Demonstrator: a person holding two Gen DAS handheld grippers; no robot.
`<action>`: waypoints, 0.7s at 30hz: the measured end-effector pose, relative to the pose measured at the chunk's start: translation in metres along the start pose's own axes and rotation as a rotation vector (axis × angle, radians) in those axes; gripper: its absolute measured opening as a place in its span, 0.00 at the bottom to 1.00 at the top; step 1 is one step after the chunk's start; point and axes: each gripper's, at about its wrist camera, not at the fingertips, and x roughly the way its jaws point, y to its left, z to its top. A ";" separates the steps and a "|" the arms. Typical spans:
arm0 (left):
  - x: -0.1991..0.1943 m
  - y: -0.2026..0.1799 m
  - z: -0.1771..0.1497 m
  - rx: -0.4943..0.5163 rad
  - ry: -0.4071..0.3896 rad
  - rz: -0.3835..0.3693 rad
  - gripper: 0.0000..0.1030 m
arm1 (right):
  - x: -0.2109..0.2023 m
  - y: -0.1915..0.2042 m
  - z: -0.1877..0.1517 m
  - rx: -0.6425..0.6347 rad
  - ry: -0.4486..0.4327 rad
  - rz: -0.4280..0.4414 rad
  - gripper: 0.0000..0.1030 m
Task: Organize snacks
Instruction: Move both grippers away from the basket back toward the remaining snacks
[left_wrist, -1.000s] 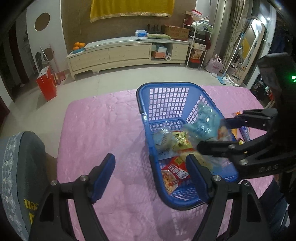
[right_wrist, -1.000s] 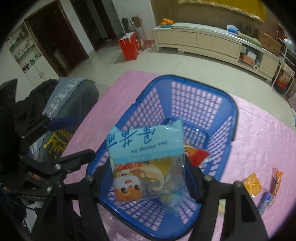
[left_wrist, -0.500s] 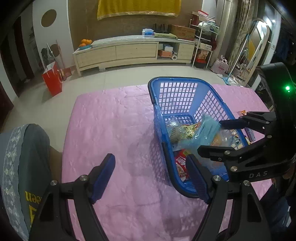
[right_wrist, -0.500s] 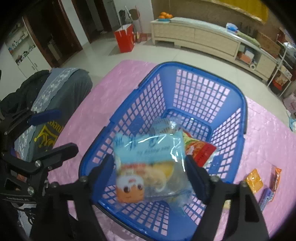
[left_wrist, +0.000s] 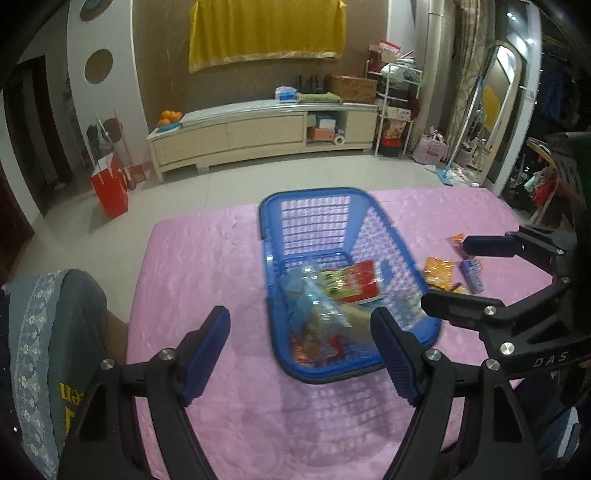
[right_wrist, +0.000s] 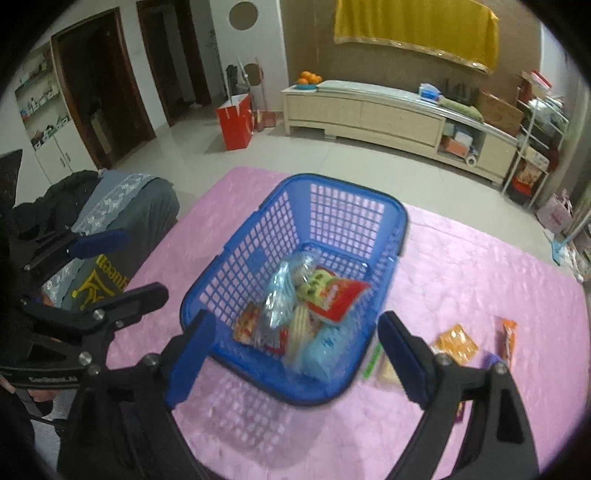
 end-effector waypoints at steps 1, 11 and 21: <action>-0.003 -0.005 0.000 0.001 -0.003 -0.008 0.74 | -0.005 -0.001 -0.001 0.005 -0.007 -0.010 0.89; -0.023 -0.076 0.000 0.045 -0.041 -0.053 0.74 | -0.071 -0.042 -0.038 0.026 -0.078 -0.134 0.89; -0.001 -0.144 -0.006 0.088 0.001 -0.104 0.74 | -0.090 -0.094 -0.075 0.071 -0.034 -0.179 0.89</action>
